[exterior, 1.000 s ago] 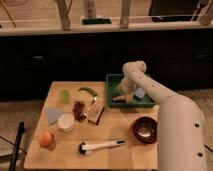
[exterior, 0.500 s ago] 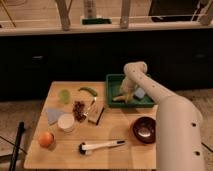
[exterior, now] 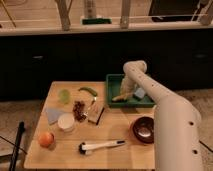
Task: Place banana in plastic cup
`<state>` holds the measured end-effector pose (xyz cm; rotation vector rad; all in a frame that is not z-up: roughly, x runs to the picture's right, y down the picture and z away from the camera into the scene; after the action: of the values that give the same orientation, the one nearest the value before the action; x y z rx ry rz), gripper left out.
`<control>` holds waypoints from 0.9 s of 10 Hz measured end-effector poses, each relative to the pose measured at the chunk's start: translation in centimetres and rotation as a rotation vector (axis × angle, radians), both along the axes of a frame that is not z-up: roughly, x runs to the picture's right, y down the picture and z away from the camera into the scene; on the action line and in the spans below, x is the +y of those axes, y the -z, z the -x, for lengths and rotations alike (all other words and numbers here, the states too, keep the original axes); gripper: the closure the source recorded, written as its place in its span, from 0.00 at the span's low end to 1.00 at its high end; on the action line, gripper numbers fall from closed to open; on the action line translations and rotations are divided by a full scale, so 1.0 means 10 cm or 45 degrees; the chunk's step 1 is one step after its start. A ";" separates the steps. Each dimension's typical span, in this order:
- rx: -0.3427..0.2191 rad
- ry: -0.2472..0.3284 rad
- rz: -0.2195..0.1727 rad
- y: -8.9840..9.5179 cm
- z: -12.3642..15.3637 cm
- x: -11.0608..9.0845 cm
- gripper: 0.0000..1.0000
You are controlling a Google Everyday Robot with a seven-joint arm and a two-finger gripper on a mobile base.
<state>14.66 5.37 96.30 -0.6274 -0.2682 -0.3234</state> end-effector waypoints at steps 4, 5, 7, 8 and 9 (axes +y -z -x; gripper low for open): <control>-0.039 0.016 -0.054 0.34 -0.03 -0.30 1.00; -0.051 0.019 -0.074 0.45 -0.04 -0.39 1.00; -0.077 0.029 -0.103 0.57 -0.05 -0.48 1.00; -0.102 0.048 -0.120 0.68 -0.02 -0.55 1.00; -0.131 0.073 -0.128 0.78 0.02 -0.59 1.00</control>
<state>14.46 -0.50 88.48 -0.5210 -0.3306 -0.4227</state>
